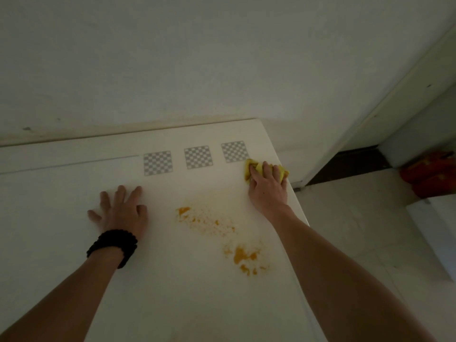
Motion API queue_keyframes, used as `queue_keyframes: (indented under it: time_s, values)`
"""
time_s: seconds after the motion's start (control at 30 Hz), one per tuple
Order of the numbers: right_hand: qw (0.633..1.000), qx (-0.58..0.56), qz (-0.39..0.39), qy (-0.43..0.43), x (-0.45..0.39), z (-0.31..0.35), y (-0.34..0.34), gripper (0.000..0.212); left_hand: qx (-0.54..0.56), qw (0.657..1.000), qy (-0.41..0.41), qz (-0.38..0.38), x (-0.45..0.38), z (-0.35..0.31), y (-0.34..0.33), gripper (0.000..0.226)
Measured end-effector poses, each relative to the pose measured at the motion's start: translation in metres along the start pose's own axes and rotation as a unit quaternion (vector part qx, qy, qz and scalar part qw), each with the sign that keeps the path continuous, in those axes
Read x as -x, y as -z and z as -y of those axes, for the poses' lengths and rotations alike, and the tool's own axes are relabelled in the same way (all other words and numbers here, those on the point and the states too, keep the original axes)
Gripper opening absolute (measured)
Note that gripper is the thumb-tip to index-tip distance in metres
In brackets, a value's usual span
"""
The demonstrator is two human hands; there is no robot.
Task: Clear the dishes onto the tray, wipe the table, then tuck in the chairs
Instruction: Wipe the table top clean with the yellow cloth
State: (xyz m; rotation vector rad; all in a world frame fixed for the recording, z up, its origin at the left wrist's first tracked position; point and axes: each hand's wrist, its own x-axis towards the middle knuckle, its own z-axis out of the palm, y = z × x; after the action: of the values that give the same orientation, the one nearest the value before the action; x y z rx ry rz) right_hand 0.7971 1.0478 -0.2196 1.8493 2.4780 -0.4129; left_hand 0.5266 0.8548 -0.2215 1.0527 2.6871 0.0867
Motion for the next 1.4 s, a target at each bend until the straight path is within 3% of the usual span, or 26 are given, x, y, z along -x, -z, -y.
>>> queue_keyframes:
  time_s: [0.2, 0.47, 0.63, 0.8, 0.93, 1.07, 1.23, 1.4]
  values:
    - [0.995, -0.025, 0.001, -0.093, 0.009, 0.017, -0.004, 0.051, 0.008, 1.000, -0.001, 0.003, 0.000, -0.004, -0.001, 0.050]
    - [0.994, -0.036, 0.011, -0.104, 0.027, 0.058, -0.010, 0.052, 0.002, 0.999, -0.031, 0.017, 0.000, 0.003, 0.004, 0.050]
    - [0.999, -0.034, 0.008, -0.032, 0.053, 0.124, -0.030, 0.054, -0.023, 0.998, -0.056, 0.020, 0.000, 0.010, 0.007, 0.052]
    - [0.987, 0.000, 0.032, 0.158, 0.086, 0.179, -0.054, 0.054, -0.025, 0.996, -0.085, 0.027, 0.004, 0.023, 0.006, 0.053]
    - [0.953, 0.019, 0.036, 0.301, 0.090, 0.154, -0.052, 0.050, -0.021, 0.994, -0.097, 0.039, 0.013, 0.026, 0.005, 0.056]
    - [0.943, 0.026, 0.046, 0.329, 0.087, 0.128, -0.044, 0.050, -0.013, 0.995, -0.086, 0.053, 0.024, 0.013, 0.010, 0.054]
    - [0.949, 0.051, 0.053, 0.305, 0.072, 0.069, -0.026, 0.051, -0.029, 0.990, -0.140, 0.012, 0.038, -0.015, 0.006, 0.051]
    - [0.979, 0.037, 0.046, 0.193, 0.059, 0.004, -0.007, 0.049, -0.015, 0.978, -0.208, 0.002, 0.048, -0.077, 0.002, 0.051]
